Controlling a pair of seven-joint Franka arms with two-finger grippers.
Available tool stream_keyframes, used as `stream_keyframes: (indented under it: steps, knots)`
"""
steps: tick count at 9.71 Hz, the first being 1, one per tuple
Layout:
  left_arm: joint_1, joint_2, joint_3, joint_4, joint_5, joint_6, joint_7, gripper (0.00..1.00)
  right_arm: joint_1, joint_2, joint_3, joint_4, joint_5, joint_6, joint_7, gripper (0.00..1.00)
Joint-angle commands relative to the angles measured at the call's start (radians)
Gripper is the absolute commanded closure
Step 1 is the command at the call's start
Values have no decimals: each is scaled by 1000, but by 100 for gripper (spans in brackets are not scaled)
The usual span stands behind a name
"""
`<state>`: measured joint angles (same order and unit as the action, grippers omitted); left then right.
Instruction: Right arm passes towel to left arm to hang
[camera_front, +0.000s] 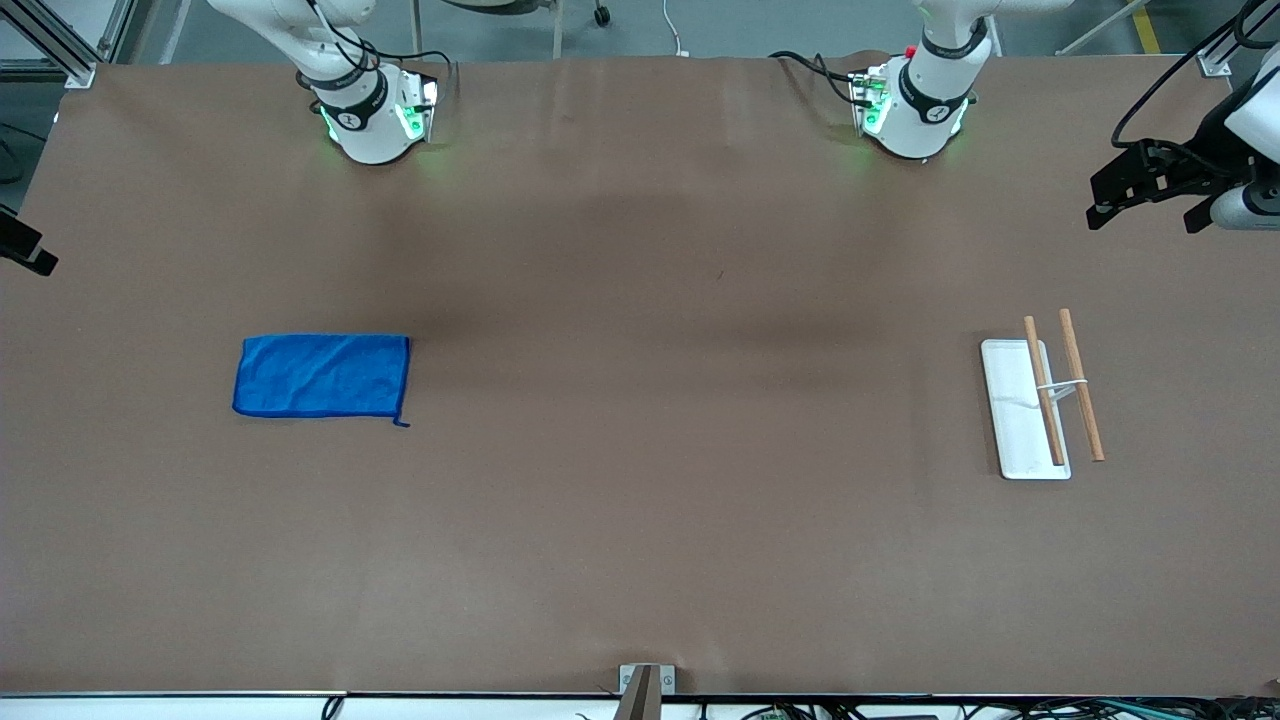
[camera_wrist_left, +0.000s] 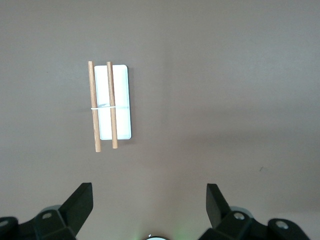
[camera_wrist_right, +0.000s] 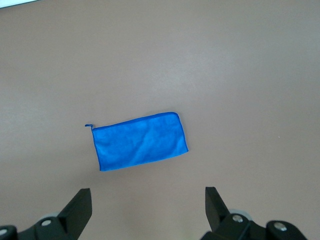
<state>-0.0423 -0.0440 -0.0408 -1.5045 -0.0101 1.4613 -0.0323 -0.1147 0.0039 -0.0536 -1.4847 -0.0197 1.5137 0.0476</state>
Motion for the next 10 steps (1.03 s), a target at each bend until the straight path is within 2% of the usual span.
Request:
stream_keyframes:
  steps: [1, 5, 8, 9, 10]
  knots:
    - [7, 4, -5, -26, 4, -4, 17, 0, 13, -15, -14, -8, -11, -6, 9, 0]
    - [7, 6, -5, -25, 4, -1, 17, 0, 15, -2, -9, -3, -9, -6, 1, 0]
    - [5, 6, -5, -25, 5, 1, 17, 0, 65, 11, 14, -40, -9, -36, -29, 0]
    - [7, 7, -5, -25, 8, 1, 17, 0, 67, 42, 17, -92, -5, 8, -31, 0]
    - [7, 10, -5, -25, 9, 2, 17, 0, 79, 62, 18, -194, 1, 116, -32, 0]
